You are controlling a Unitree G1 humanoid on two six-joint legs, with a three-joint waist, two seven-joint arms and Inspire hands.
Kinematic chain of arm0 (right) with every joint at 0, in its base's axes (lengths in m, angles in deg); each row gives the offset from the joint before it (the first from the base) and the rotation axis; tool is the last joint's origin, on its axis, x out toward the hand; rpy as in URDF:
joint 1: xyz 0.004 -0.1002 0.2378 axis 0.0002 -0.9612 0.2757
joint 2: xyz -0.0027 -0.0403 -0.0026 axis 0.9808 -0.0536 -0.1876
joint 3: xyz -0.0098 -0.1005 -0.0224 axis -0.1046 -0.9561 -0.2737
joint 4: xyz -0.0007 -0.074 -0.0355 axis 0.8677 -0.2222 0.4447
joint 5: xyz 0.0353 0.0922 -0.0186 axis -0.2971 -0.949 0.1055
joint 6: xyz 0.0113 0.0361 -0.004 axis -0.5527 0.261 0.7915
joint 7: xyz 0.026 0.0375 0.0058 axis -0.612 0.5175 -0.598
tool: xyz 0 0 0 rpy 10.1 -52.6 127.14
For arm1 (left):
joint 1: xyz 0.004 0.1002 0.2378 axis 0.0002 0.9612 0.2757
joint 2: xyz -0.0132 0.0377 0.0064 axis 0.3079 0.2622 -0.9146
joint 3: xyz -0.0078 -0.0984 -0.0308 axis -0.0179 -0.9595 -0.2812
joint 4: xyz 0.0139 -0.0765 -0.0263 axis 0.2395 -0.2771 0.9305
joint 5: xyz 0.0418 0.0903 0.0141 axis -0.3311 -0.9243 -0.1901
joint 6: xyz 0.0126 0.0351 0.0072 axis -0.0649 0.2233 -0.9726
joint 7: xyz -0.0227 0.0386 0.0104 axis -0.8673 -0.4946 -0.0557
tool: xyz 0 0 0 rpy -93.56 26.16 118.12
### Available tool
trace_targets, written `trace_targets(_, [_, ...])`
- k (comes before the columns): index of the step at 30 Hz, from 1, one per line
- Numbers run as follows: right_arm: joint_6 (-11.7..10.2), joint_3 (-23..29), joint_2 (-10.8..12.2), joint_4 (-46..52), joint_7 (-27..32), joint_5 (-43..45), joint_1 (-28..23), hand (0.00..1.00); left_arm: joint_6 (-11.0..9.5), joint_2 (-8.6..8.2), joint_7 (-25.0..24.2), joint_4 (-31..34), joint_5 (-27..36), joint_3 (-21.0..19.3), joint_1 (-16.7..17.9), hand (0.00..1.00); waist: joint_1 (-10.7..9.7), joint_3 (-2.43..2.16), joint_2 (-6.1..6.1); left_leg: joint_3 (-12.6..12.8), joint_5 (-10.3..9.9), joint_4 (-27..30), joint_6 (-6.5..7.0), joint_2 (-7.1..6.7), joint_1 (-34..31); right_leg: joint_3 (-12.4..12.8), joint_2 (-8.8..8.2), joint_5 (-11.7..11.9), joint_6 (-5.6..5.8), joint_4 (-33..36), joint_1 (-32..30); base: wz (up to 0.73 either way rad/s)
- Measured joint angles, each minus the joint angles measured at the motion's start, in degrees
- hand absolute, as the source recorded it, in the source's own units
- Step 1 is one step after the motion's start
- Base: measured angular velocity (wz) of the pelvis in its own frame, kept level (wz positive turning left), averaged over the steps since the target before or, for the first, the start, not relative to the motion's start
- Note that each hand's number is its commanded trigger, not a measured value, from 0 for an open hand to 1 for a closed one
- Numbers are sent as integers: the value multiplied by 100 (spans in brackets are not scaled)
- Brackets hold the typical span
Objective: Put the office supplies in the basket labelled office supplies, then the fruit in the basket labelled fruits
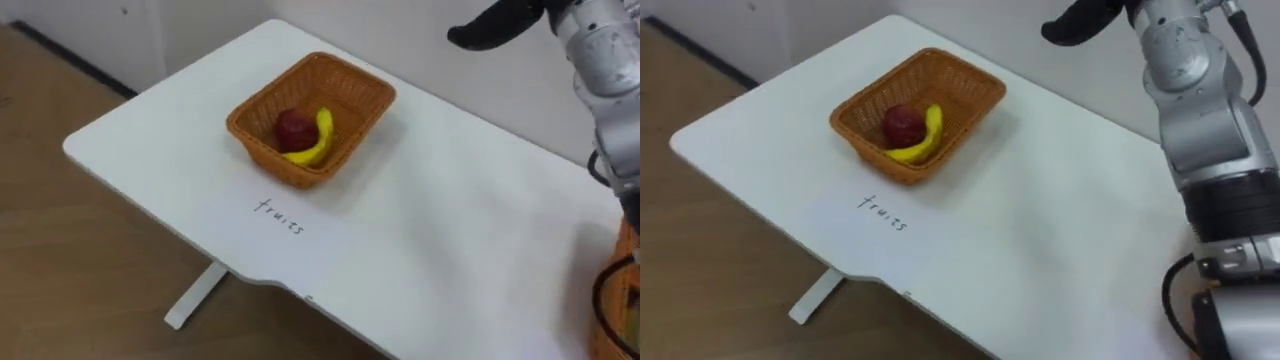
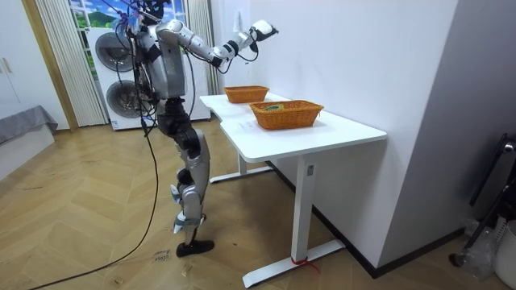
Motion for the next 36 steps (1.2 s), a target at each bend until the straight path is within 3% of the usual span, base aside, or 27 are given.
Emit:
trace_targets(5, [-31, 832, -41, 570, 547, -248, -611, 0, -40, -74, 11, 98, 45, 29, -26, 0, -384, -15, 4, 380, -1, -197, -3, 111, 190, 339, 35, 10, -16, 52, -80, -38])
trace_targets(9, [-32, 1330, -44, 913, 837, -545, -1073, 0, -43, -107, 15, 67, 37, 27, -26, 0, -635, -16, 2, 639, -8, -291, -4, 179, 250, 473, 62, 35, -37, 81, -159, -38])
trace_targets(12, [-54, 1609, -43, 1047, 1143, -756, -1339, 0, -56, -117, 0, 68, 39, 32, -27, 0, -723, 4, 76, 915, -62, -304, -15, 277, 345, 758, 133, 89, -59, 76, -216, -53])
trace_targets(14, [-55, 1764, -43, 1046, 1297, -859, -1516, 0, -103, -125, -13, 9, 37, 32, -12, 0, -949, -10, 115, 1016, -73, -364, -13, 288, 394, 845, 144, 90, -60, 75, -220, -25])
trace_targets(19, [-162, 2357, -44, 1143, 1738, -866, -2024, 0, -217, -124, -44, -50, -9, -18, 87, 0, -1167, -31, 146, 1272, -92, -428, -31, 365, 489, 1100, 215, 128, -85, 71, -327, -28])
trace_targets(30, [-545, 3432, -21, 1408, 3000, -1608, -3581, 0, -490, -174, 11, -384, 45, -80, 246, 0, -1594, -37, 191, 1699, -171, -587, -107, 517, 693, 1234, 335, 156, -122, 71, -342, -22])
trace_targets(36, [-801, 3911, 148, 1381, 3801, -2269, -4286, 0, -571, -168, 53, -586, 56, -129, 315, 0, -1746, -35, 203, 1834, -228, -586, -149, 575, 723, 1319, 400, 161, -131, 71, -380, -14])
